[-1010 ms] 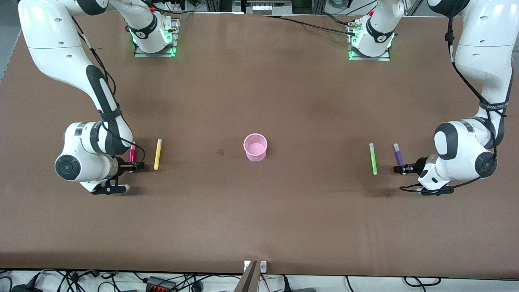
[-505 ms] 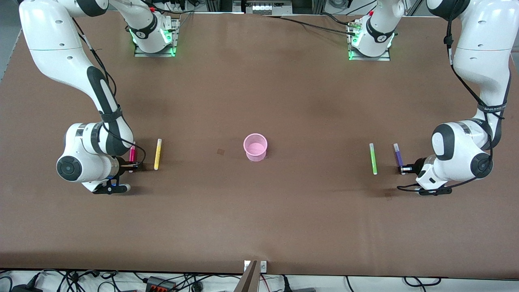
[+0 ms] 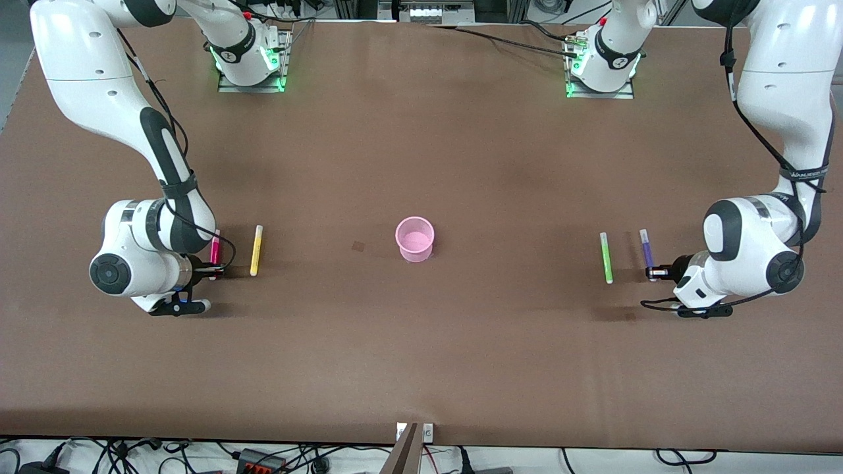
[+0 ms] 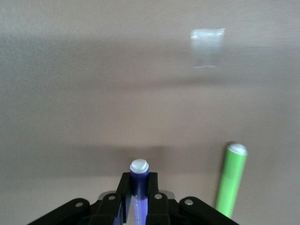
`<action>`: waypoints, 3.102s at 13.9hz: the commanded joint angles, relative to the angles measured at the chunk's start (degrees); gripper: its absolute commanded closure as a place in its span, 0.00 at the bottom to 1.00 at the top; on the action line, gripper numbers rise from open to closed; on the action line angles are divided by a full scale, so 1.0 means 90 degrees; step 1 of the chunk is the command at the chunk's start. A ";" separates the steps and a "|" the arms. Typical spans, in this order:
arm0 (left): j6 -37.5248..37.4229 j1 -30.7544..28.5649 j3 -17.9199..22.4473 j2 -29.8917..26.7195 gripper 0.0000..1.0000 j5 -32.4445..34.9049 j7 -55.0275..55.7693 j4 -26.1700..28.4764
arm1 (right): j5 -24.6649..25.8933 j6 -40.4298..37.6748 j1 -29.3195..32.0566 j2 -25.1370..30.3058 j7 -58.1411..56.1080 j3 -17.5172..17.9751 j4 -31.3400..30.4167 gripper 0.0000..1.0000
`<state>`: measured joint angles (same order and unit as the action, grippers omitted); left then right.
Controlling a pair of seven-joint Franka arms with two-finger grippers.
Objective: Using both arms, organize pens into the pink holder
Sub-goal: 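Lift both markers and move the left gripper over the pink cup, then open the left gripper to drop the blue marker into the cup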
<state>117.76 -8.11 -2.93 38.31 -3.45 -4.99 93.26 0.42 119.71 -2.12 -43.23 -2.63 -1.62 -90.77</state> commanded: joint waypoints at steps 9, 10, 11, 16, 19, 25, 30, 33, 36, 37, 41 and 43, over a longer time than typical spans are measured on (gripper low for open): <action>-0.0701 0.0023 -0.2463 -0.1210 0.97 0.0110 -0.0725 -0.0527 | 0.0021 -0.0176 0.0040 0.0008 -0.0993 0.0014 0.0105 1.00; -0.0701 0.0032 -0.2786 -0.1210 0.97 0.0100 -0.0783 -0.0566 | 0.0002 -0.0215 0.0040 0.0173 -0.1316 0.0014 0.0106 1.00; -0.0663 0.0042 -0.3205 -0.1200 0.97 0.0042 -0.0813 -0.0567 | 0.0002 -0.0322 0.0030 0.0310 -0.1464 0.0014 0.0106 1.00; 0.1053 0.0110 -0.4614 -0.0654 0.98 -0.0416 -0.2138 -0.0577 | -0.0037 -0.1025 -0.0058 0.0906 -0.1700 0.0306 0.0447 1.00; 0.2273 0.0607 -0.4801 -0.0196 0.99 -0.0447 -0.3045 -0.0586 | -0.0194 -0.1055 -0.0087 0.1238 -0.2497 0.0715 0.0632 1.00; 0.3310 0.1193 -0.4811 0.0586 0.99 -0.0466 -0.5946 -0.0460 | -0.1393 -0.0948 -0.0087 0.1327 -0.3906 0.1283 0.1013 1.00; 0.3887 0.1322 -0.4752 0.0781 1.00 -0.0398 -0.6856 -0.0041 | -0.1765 -0.0705 -0.0126 0.1298 -0.4102 0.1752 0.1121 1.00; 0.4454 0.1351 -0.4743 0.1163 1.00 -0.0398 -0.7209 0.0029 | -0.1776 -0.0372 -0.0252 0.1268 -0.4687 0.1772 0.1112 1.00; 0.4484 0.1293 -0.4743 0.1193 0.94 -0.0398 -0.7473 0.0097 | -0.1776 -0.0362 -0.0272 0.1268 -0.4718 0.1781 0.1092 1.00; 0.4484 0.1273 -0.4743 0.1183 0.44 -0.0388 -0.7541 0.0116 | -0.1785 -0.0362 -0.0292 0.1259 -0.4766 0.1781 0.1092 1.00; 0.4484 0.1204 -0.4762 0.1124 0.00 -0.0398 -0.7610 0.0185 | -0.1785 -0.0362 -0.0321 0.1239 -0.4874 0.1908 0.1082 1.00; 0.4455 0.1117 -0.4772 0.1037 0.00 -0.0408 -0.7522 0.0204 | -0.1785 -0.0352 -0.0321 0.1229 -0.4874 0.1937 0.1082 1.00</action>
<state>157.40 3.45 -45.16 49.44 -6.39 -72.04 93.44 -14.45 115.94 -5.25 -32.04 -45.08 15.15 -80.92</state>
